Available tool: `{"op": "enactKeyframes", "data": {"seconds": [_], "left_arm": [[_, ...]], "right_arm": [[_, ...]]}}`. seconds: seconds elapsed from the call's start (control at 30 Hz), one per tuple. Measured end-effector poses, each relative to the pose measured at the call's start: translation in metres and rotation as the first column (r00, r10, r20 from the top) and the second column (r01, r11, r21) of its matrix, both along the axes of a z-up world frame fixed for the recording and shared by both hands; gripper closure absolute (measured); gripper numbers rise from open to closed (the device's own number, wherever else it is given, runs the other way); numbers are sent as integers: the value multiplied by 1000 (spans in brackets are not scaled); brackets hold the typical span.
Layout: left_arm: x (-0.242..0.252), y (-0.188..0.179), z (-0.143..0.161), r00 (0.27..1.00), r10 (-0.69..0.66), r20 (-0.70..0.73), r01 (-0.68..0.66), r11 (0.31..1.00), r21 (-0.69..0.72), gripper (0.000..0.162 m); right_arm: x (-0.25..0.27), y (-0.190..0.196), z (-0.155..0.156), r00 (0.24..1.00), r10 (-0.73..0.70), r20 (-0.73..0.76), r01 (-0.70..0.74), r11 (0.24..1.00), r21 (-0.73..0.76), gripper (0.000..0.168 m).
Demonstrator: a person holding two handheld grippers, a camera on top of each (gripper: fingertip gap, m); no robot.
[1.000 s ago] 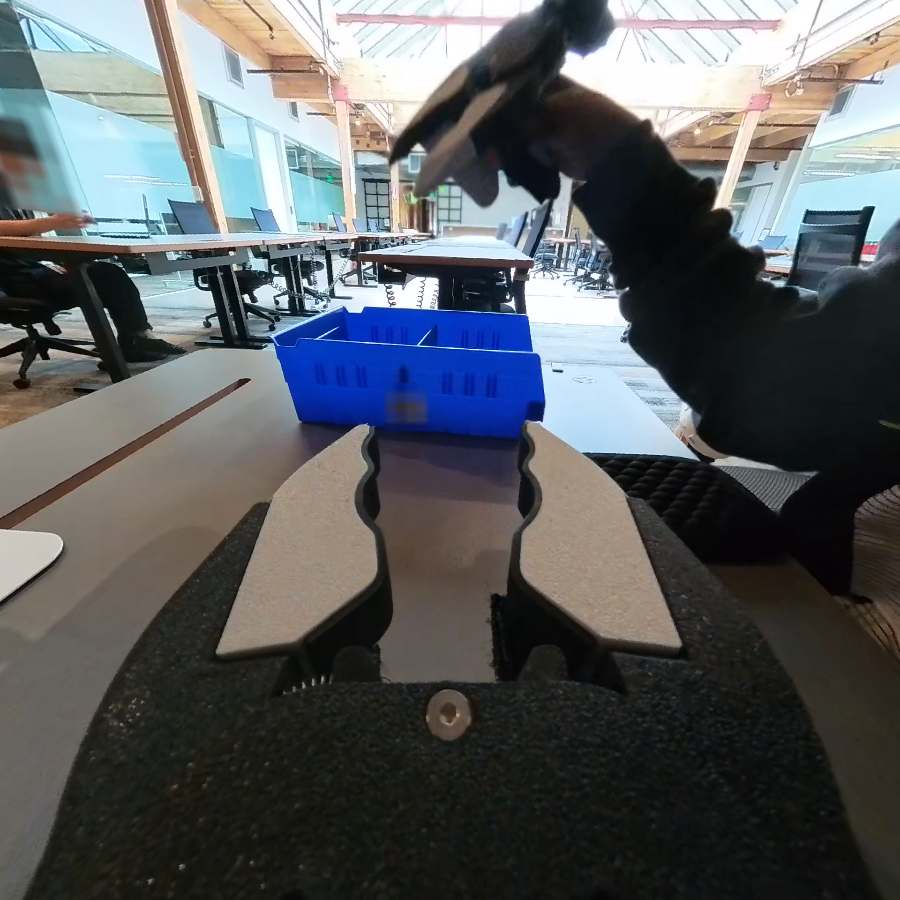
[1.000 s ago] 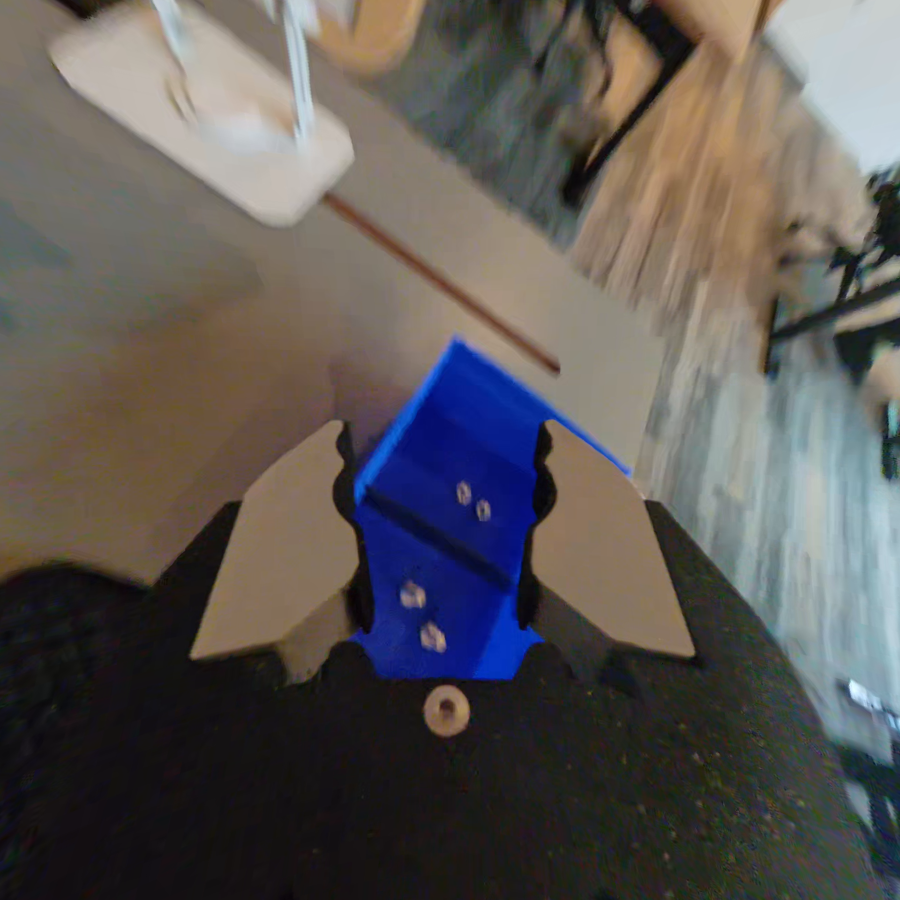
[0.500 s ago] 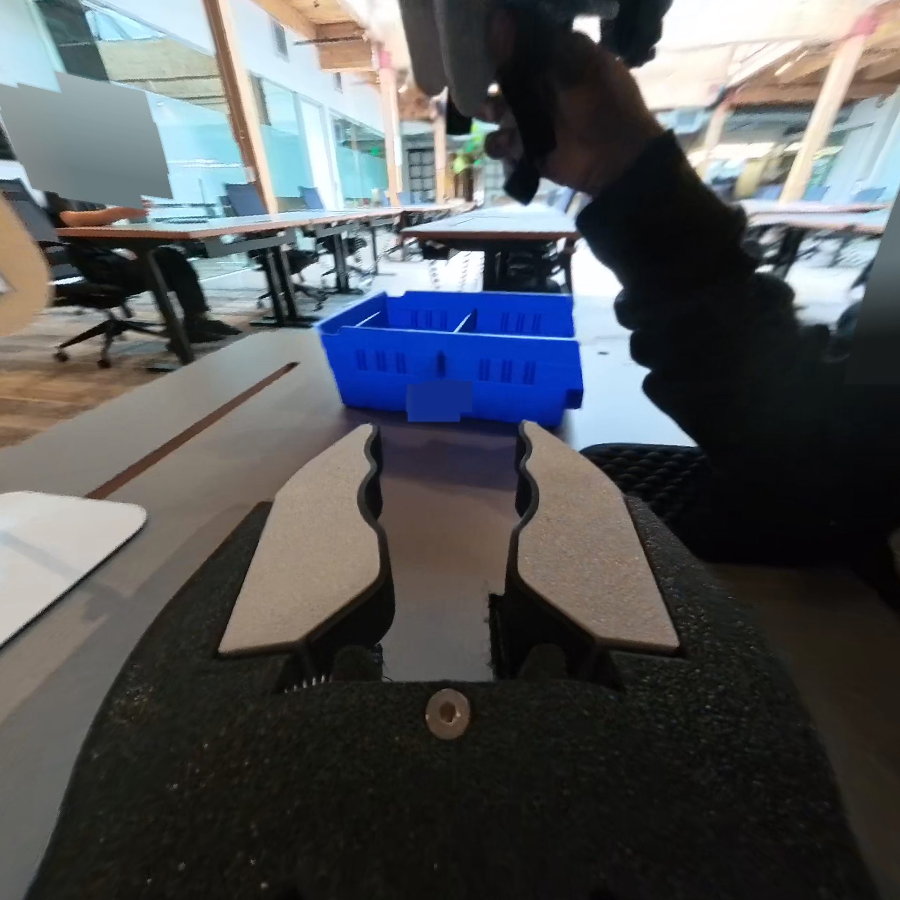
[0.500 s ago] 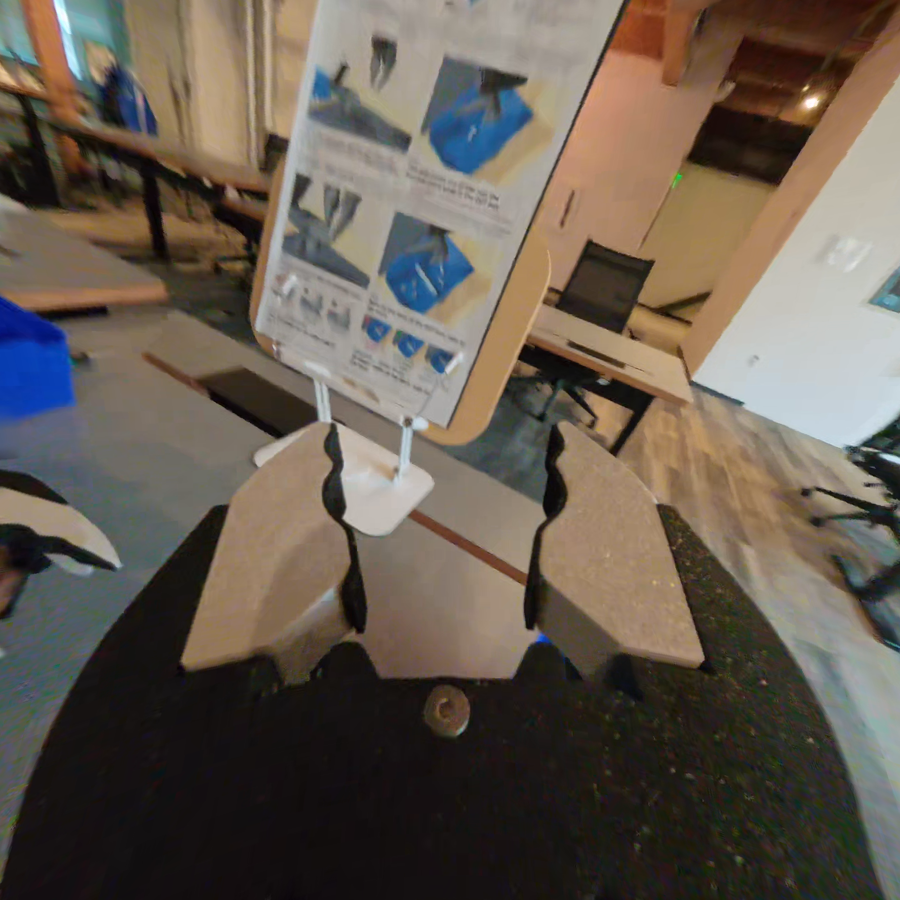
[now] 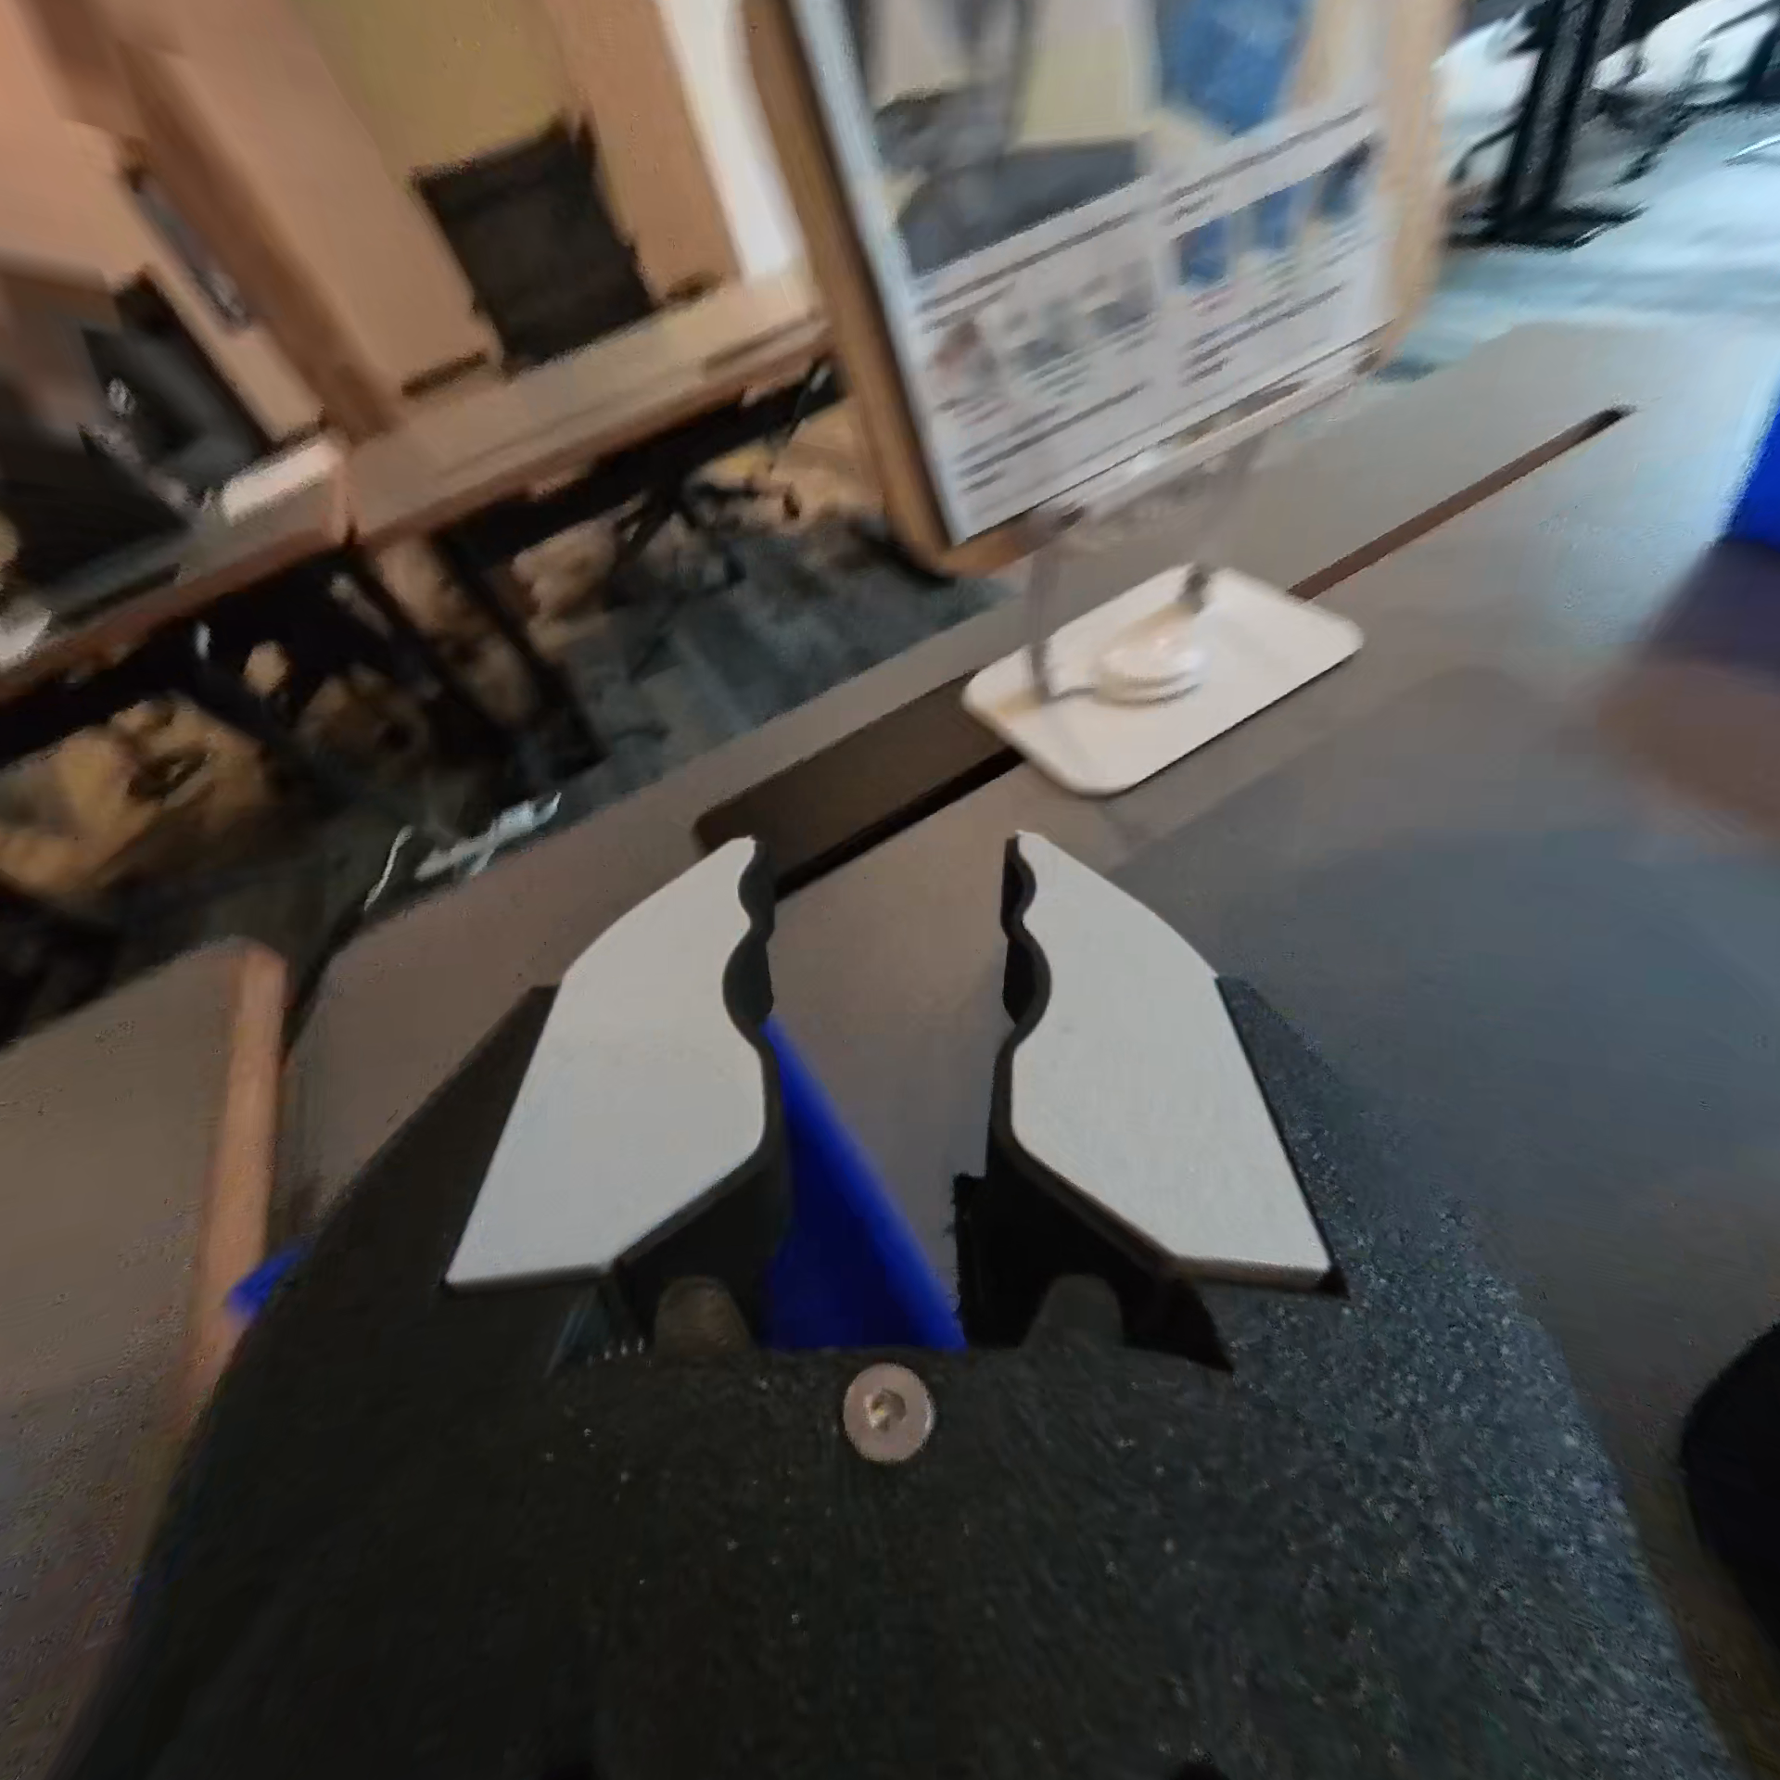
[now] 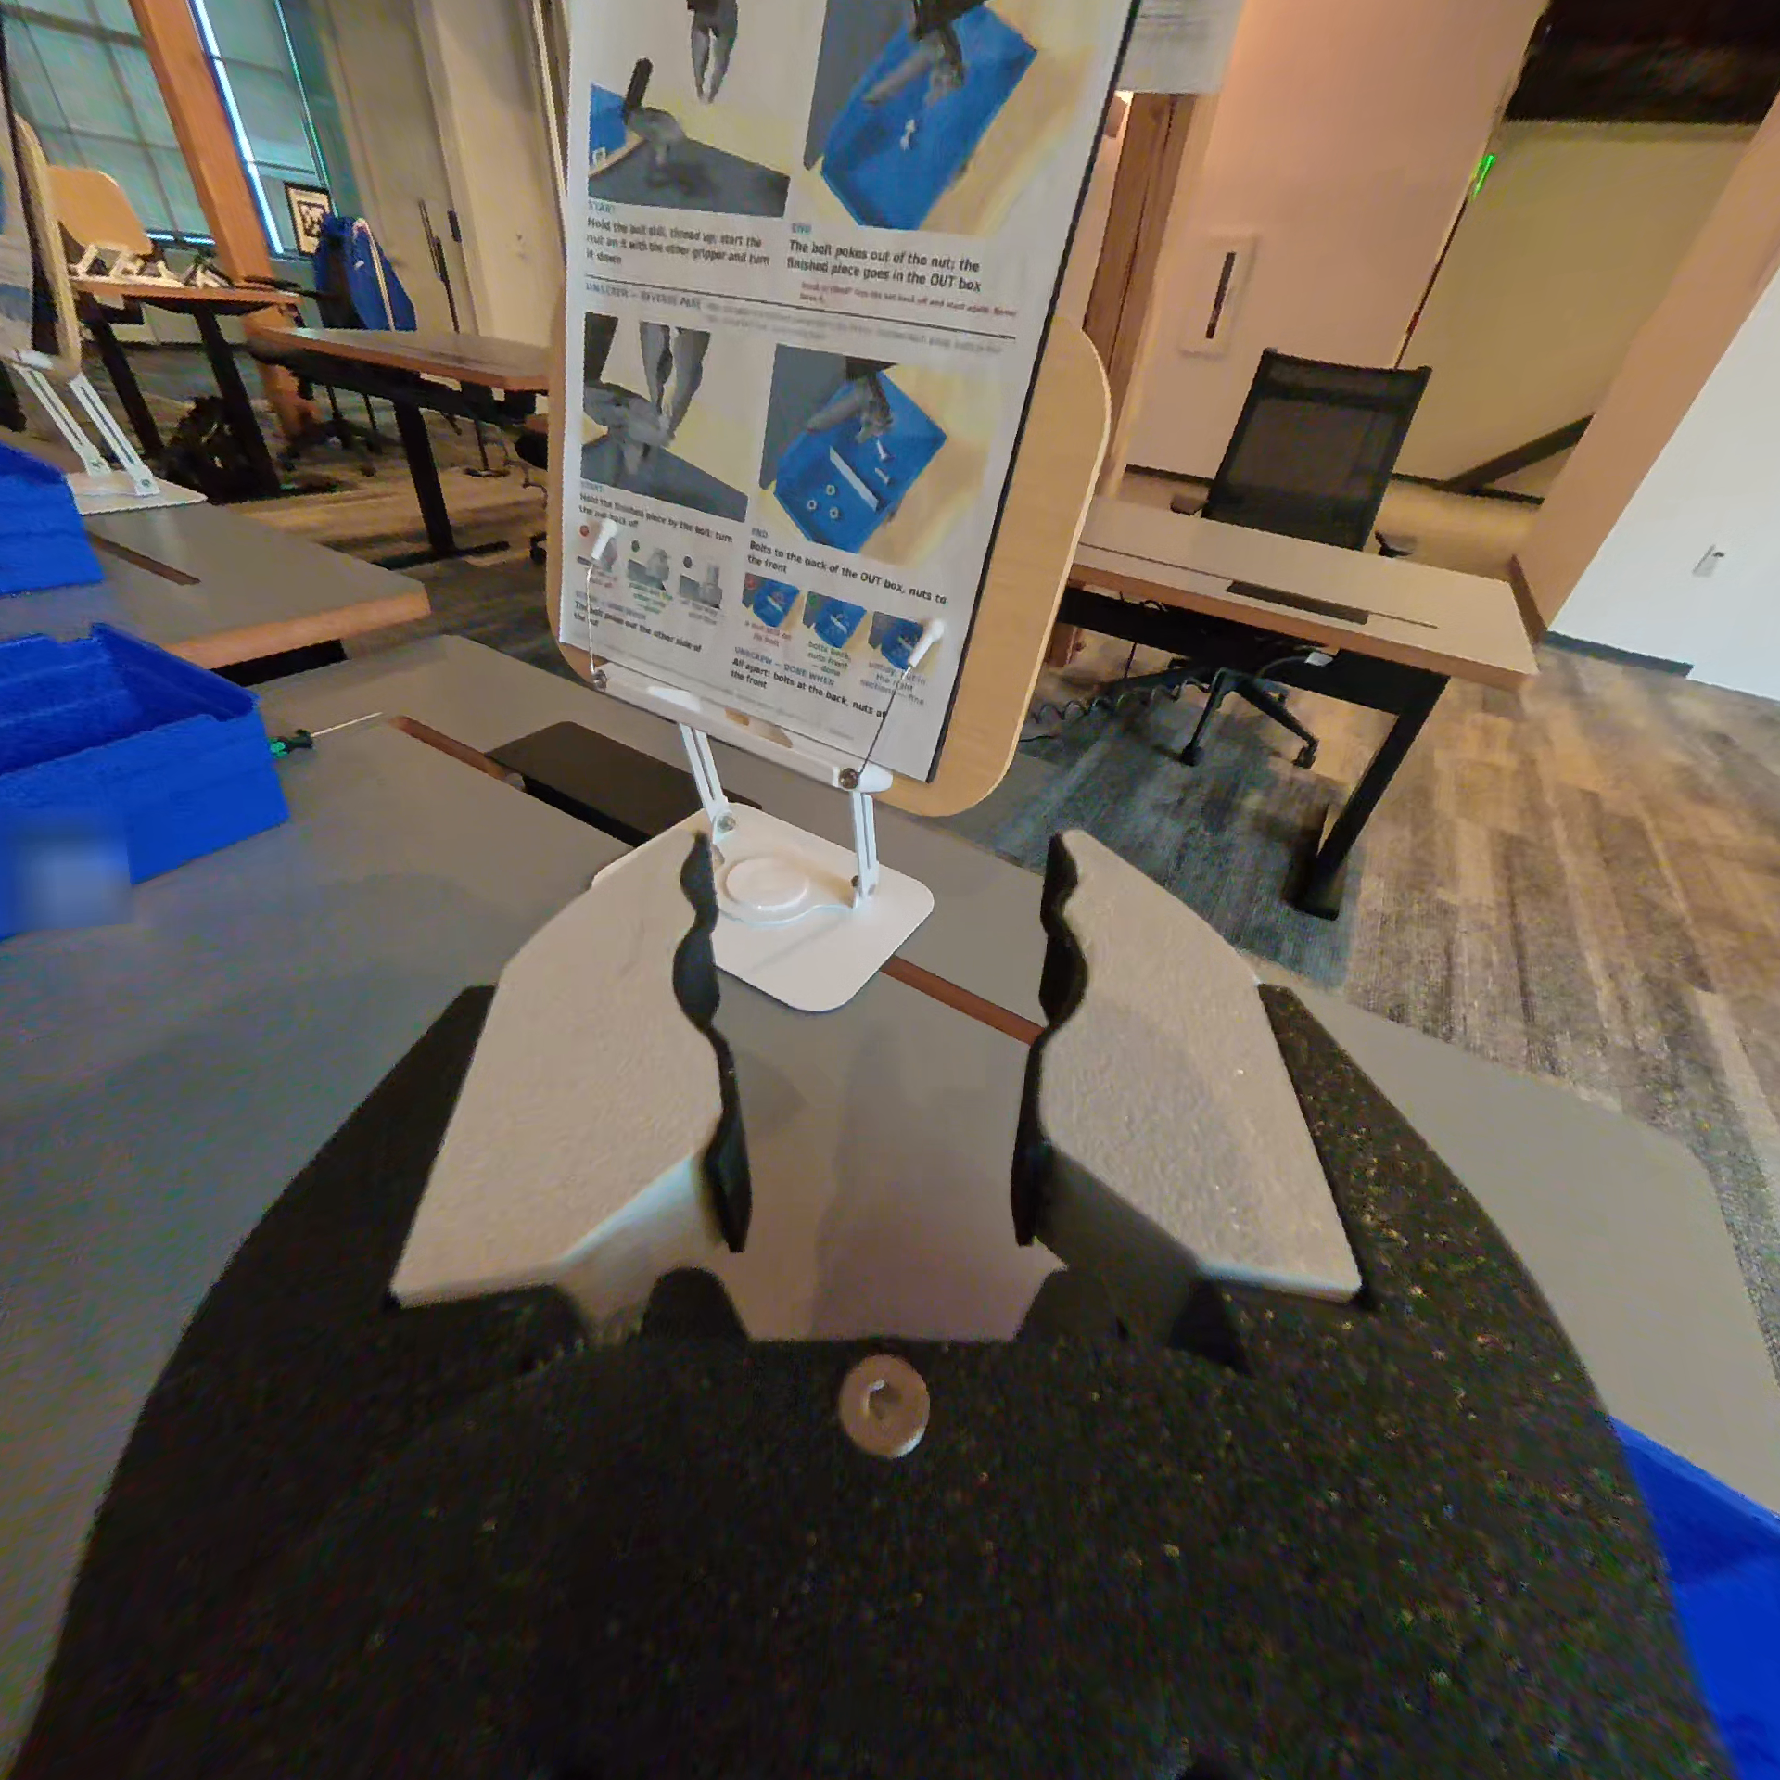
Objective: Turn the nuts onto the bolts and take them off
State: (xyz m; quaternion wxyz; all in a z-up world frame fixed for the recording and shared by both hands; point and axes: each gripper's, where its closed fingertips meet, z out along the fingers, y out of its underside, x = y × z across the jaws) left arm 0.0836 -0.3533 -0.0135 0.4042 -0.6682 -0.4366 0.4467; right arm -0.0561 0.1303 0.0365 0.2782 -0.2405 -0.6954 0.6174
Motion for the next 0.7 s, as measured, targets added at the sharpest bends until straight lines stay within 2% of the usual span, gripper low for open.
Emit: {"op": "enactKeyframes", "data": {"seconds": [0.07,0.13,0.27,0.37,0.5,0.7], "left_arm": [[8,-51,-8,990,109,85,-110,994,5,116],[15,-87,-25,972,162,168,-164,986,1,116],[22,-127,-81,903,196,382,-217,976,12,115],[28,-138,-123,831,192,521,-220,975,-8,114],[34,-146,-163,756,205,622,-219,974,-55,114],[31,-140,-187,733,164,661,-184,982,-40,114]], "right_arm": [[1,3,2,1000,-5,-6,5,1000,-6,104],[1,5,3,1000,-7,-6,7,1000,-8,104],[0,7,-2,1000,-15,14,15,1000,18,105],[-1,9,-8,999,-32,19,30,998,63,105],[-1,9,-8,999,-33,19,32,997,70,104],[-2,7,-11,999,-28,24,26,996,87,104]]}}
